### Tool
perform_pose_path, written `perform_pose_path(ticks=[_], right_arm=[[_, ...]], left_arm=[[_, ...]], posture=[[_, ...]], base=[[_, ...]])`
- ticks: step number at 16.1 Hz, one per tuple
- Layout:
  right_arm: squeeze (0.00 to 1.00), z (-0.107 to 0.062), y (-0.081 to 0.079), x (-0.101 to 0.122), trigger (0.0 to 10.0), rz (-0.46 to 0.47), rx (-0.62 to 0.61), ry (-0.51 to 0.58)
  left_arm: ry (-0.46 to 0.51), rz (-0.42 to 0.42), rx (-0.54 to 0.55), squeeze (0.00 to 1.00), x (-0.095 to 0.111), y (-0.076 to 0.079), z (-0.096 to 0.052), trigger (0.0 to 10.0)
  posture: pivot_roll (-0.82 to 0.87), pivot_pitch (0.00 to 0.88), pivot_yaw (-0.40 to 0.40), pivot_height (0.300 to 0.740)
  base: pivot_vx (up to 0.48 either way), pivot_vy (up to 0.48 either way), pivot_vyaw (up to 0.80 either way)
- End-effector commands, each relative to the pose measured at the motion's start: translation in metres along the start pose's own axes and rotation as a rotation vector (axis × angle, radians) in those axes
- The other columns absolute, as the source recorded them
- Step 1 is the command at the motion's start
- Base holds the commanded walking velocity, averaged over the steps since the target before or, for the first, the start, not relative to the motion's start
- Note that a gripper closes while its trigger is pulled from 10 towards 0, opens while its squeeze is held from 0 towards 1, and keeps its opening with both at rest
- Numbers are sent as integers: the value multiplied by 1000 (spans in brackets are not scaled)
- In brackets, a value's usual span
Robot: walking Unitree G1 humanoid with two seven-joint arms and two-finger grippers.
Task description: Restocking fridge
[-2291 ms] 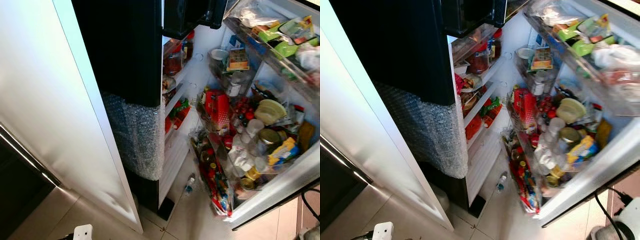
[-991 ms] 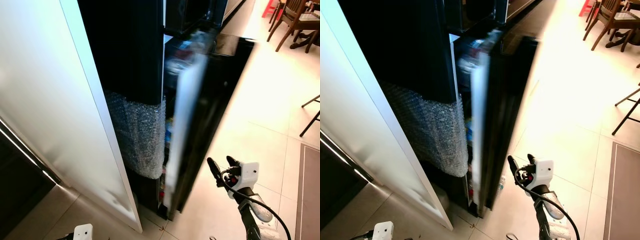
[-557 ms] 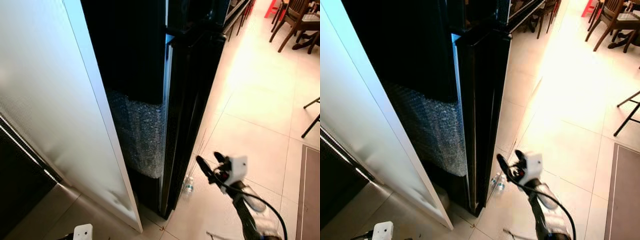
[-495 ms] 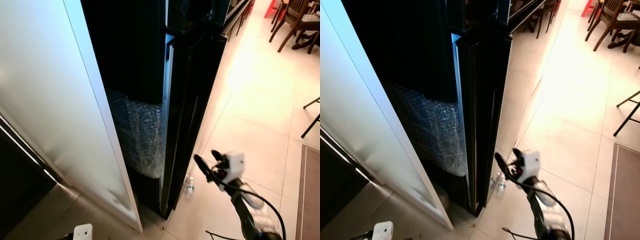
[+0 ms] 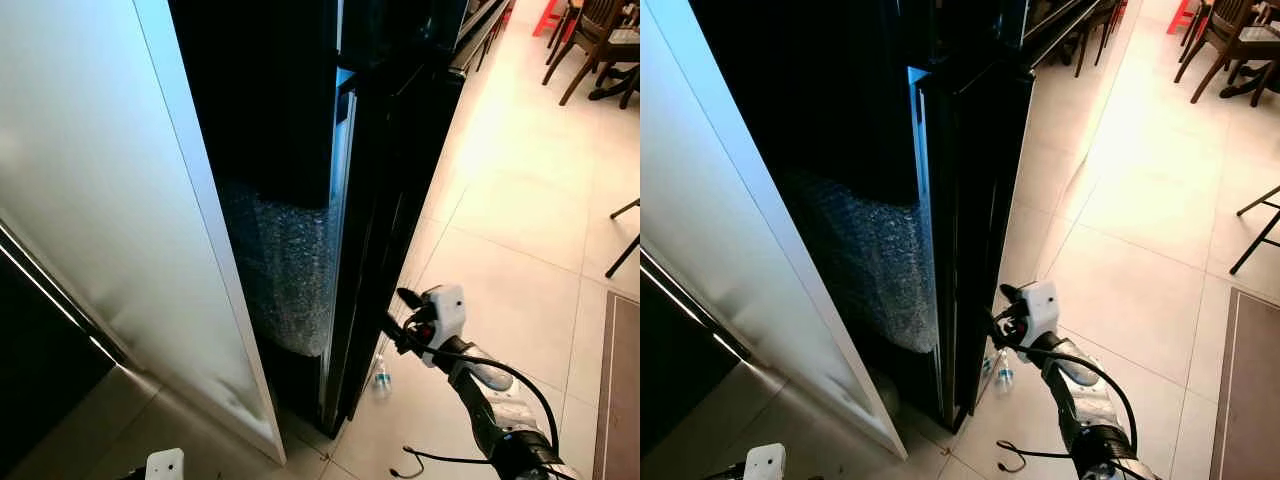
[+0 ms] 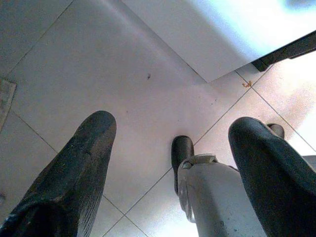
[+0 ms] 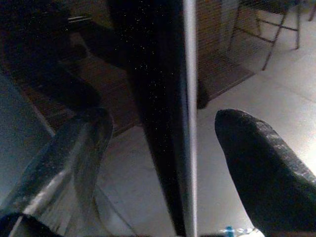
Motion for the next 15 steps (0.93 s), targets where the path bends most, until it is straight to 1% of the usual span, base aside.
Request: perform_pose_path(ticks=[1, 15], right_arm=[[0, 1, 0, 0, 10000, -10, 24, -24], [0, 2, 0, 0, 10000, -8, 36, -27]], left_arm=[[-26, 10, 2, 0, -8, 1, -2, 10000], [-26, 10, 2, 0, -9, 0, -2, 10000]], posture=[[-110, 55, -17, 740], [-107, 53, -16, 740]], base=[[0, 0, 0], [0, 0, 0]])
Point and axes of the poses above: a point about 5 cm out from each wrist's last joint towards the gripper, its own z axis pointing out of the wrist towards the gripper, its own x axis along the axis of the wrist's last joint, y = z × x, the point moved 2 cm from there along z, pointing out of the wrist towards the gripper, and after that the axes turned 4 degrees about z, right-handed, at the moved point
